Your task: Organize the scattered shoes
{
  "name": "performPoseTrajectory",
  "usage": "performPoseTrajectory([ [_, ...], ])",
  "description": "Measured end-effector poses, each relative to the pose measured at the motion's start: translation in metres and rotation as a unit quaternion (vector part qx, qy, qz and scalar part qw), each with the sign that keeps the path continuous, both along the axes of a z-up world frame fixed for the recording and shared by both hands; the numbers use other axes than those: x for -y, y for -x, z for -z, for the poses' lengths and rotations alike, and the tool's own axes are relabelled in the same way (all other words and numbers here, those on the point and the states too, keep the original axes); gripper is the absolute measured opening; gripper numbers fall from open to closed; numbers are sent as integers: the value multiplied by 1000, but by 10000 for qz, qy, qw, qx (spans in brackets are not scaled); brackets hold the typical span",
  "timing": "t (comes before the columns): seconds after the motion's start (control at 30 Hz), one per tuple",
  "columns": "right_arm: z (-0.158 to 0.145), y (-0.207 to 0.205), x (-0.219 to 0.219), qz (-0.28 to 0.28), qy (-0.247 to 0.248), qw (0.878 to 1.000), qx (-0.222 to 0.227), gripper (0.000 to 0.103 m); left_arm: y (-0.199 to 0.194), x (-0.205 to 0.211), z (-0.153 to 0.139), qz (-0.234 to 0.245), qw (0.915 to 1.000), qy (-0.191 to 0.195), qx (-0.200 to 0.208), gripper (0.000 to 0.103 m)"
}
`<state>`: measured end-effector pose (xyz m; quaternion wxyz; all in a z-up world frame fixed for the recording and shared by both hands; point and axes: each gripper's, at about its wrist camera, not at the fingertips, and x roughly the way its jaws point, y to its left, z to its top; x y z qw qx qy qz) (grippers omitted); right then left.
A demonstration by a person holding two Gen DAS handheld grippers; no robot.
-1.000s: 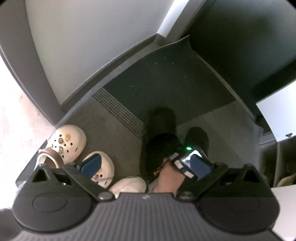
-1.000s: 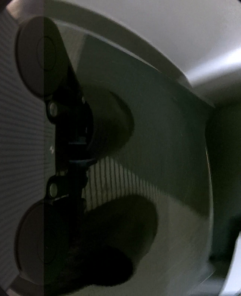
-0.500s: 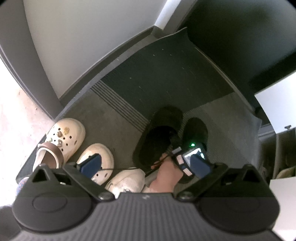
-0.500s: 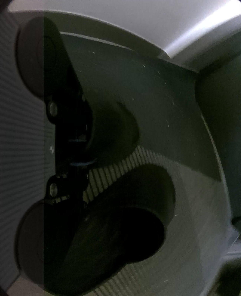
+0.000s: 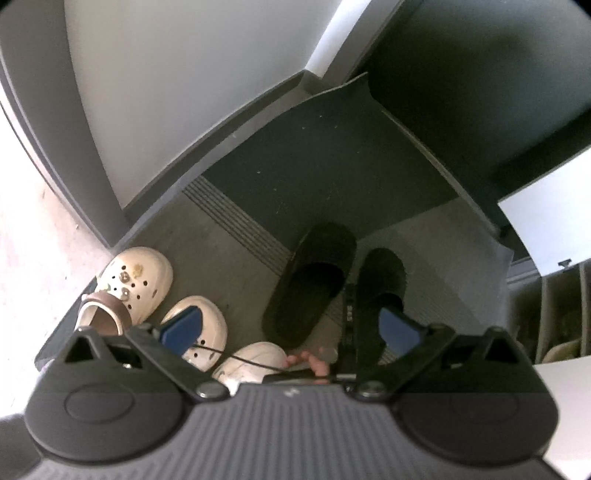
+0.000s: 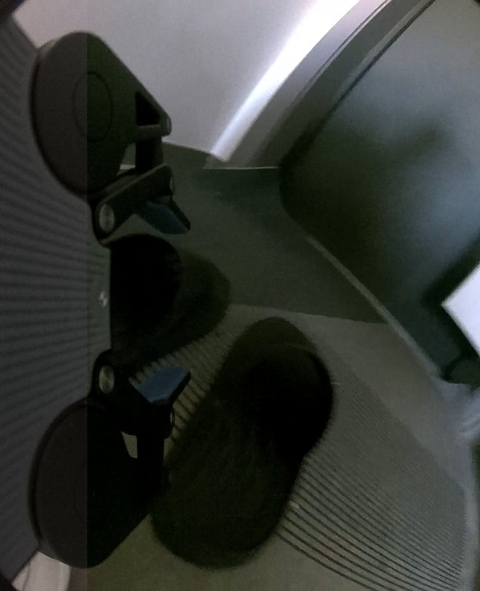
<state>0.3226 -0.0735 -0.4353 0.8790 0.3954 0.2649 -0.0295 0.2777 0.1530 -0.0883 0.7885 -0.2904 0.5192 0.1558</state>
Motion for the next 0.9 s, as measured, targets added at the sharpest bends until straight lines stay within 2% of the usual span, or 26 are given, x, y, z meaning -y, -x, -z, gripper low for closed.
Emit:
performPoseTrajectory([
  [0.07, 1, -7, 8, 36, 211, 9997, -134, 82, -1, 2, 2, 35, 10000, 39, -32, 103],
  [0.13, 10, -29, 20, -171, 403, 9977, -508, 81, -6, 3, 6, 71, 9999, 20, -128, 103],
  [0.2, 18, -51, 21, -450, 678, 9933, -817, 73, -10, 0, 10, 4, 9999, 36, -159, 103],
  [0.23, 19, -52, 21, -491, 733, 9926, -839, 70, -12, -2, 11, -49, 9998, 32, -163, 103],
  [0.3, 24, -68, 15, -862, 1331, 9840, -815, 66, -15, -4, 12, -92, 9998, 27, -164, 103],
  [0.37, 22, -71, 13, -782, 1418, 9833, -824, 63, -18, -4, 15, -96, 9998, 49, -145, 103],
  [0.4, 22, -73, 13, -733, 1452, 9832, -830, 54, -20, -4, 17, -85, 9999, 48, -141, 103],
  [0.43, 21, -74, 12, -684, 1485, 9830, -835, 51, -22, -3, 19, -64, 9998, 48, -155, 103],
  [0.5, 20, -77, 11, -587, 1552, 9825, -846, 25, -25, -2, 23, -23, 9997, 65, -217, 103],
  [0.57, 18, -80, 10, -490, 1619, 9819, -857, 22, -26, 0, 27, 16, 9995, 123, -282, 103],
  [0.6, 18, -82, 9, -441, 1652, 9815, -862, 17, -26, 2, 28, 40, 9995, 122, -289, 103],
  [0.67, 16, -85, 8, -343, 1718, 9807, -872, 16, -25, 4, 27, 124, 9994, 121, -284, 103],
  [0.73, 8, -86, 9, -82, 1561, 9823, -1027, 15, -23, 5, 24, 163, 9995, 101, -245, 103],
  [0.9, 1, -76, 0, -102, 1391, 9828, -1212, 14, -11, 5, 18, 191, 9996, 121, -189, 103],
])
